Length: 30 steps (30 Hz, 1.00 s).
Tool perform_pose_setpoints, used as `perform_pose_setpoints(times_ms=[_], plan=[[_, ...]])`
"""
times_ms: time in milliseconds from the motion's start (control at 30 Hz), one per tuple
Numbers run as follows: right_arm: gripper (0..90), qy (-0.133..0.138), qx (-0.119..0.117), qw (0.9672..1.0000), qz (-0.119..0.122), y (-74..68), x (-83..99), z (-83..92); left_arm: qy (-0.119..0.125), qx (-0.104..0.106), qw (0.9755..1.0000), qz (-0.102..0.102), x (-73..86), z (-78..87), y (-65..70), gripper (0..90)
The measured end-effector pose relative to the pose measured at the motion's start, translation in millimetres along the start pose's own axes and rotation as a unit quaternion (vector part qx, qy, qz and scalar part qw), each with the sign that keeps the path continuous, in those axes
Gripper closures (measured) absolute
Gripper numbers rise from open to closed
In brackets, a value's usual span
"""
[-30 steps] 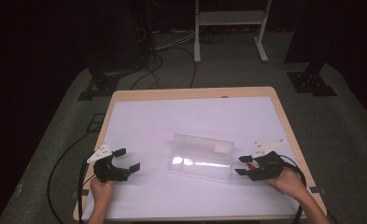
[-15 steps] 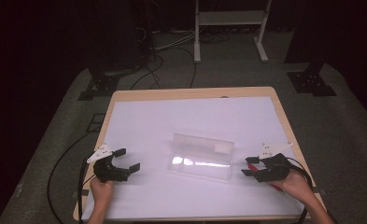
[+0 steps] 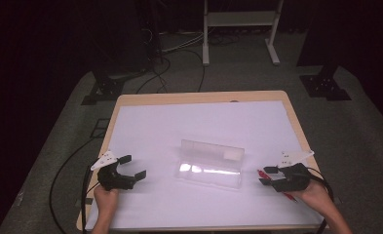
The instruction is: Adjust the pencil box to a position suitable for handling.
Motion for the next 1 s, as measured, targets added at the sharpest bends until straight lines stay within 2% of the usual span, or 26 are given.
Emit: perform_pose_setpoints(times_ms=[233, 433, 833, 1000], plan=[[52.2, 0.003, 0.008, 0.9998, -0.02, 2.8, 14.3, 3.5, 0.0, 0.001, 1.0, 0.0, 0.0, -0.1, -0.1, 0.0], [55.4, 0.003, 0.015, 0.9995, -0.027, 3.6, 23.4, 4.5, 0.0, 0.0, 1.0, 0.0, 0.0, -0.1, 0.0, 0.0], [61.9, -0.002, 0.029, 0.9992, -0.027, 2.6, 37.9, 3.7, 0.0, 0.0, 1.0, 0.0, 0.0, -0.1, 0.1, 0.0], [65.1, 0.001, 0.035, 0.9988, -0.034, 3.9, 41.4, 2.5, 0.0, -0.001, 1.0, 0.001, 0.0, -0.2, -0.1, 0.0]])
Point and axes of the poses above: each handheld gripper's, and its own axes: z roughly backward along the jaws, x roughly out of its underside, y roughly to its right, the point moved 6 cm from there along -z, roughly forward along the jaws, and after that the axes turned 13 degrees about -x, right-handed, at the moved point
